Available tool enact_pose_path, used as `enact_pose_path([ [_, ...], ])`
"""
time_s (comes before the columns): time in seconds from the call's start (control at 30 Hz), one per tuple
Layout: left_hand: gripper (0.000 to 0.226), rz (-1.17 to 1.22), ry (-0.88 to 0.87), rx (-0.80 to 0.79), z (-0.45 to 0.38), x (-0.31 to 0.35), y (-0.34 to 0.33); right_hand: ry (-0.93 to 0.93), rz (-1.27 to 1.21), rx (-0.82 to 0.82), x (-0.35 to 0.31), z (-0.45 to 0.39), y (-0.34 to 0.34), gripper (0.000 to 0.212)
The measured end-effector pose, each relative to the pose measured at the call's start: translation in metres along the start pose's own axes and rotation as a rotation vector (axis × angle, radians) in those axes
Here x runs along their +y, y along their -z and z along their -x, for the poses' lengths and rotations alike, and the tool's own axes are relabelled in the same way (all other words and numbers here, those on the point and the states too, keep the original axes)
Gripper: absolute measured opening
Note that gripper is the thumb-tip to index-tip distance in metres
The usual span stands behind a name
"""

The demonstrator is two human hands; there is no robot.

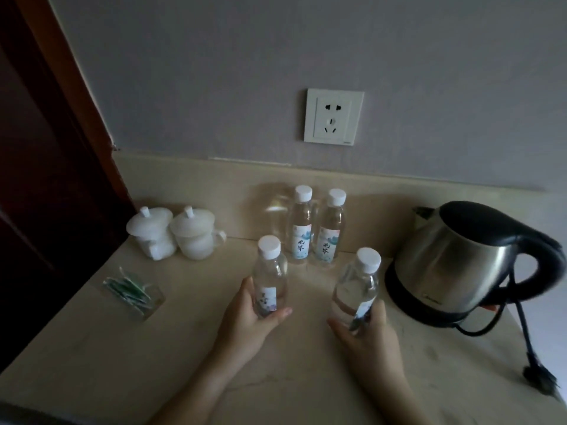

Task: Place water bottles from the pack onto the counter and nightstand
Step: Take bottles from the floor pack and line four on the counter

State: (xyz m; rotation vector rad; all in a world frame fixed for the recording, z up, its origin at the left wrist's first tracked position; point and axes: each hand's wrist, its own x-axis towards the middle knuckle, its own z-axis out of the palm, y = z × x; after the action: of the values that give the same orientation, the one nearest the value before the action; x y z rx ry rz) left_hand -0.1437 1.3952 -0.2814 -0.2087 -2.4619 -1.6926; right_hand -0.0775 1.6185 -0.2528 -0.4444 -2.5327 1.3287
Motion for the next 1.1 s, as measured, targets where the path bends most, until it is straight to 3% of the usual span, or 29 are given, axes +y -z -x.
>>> enact_pose_path([
  [0.17,0.052,-0.04,0.004,0.104,-0.053,-0.003,-0.002,0.004,0.049,0.263,-0.006,-0.043,-0.017,0.059],
  [0.3,0.053,-0.035,-0.038,0.134,-0.09,-0.007,-0.002,-0.044,0.042,0.314,-0.013,-0.069,-0.026,0.056],
  [0.57,0.061,-0.049,-0.025,0.168,-0.107,-0.022,-0.007,-0.007,0.041,0.297,0.001,-0.078,-0.032,0.046],
  [0.73,0.064,-0.054,-0.045,0.186,-0.111,-0.015,-0.011,-0.006,0.043,0.285,0.0,-0.09,-0.036,0.057],
  [0.87,0.059,-0.039,-0.048,0.161,-0.118,-0.01,-0.013,0.025,0.011,0.271,-0.002,-0.1,-0.035,0.053],
  [1.1,0.07,0.045,-0.027,0.077,-0.136,-0.024,-0.018,0.009,0.015,0.229,-0.002,-0.108,-0.034,0.047],
])
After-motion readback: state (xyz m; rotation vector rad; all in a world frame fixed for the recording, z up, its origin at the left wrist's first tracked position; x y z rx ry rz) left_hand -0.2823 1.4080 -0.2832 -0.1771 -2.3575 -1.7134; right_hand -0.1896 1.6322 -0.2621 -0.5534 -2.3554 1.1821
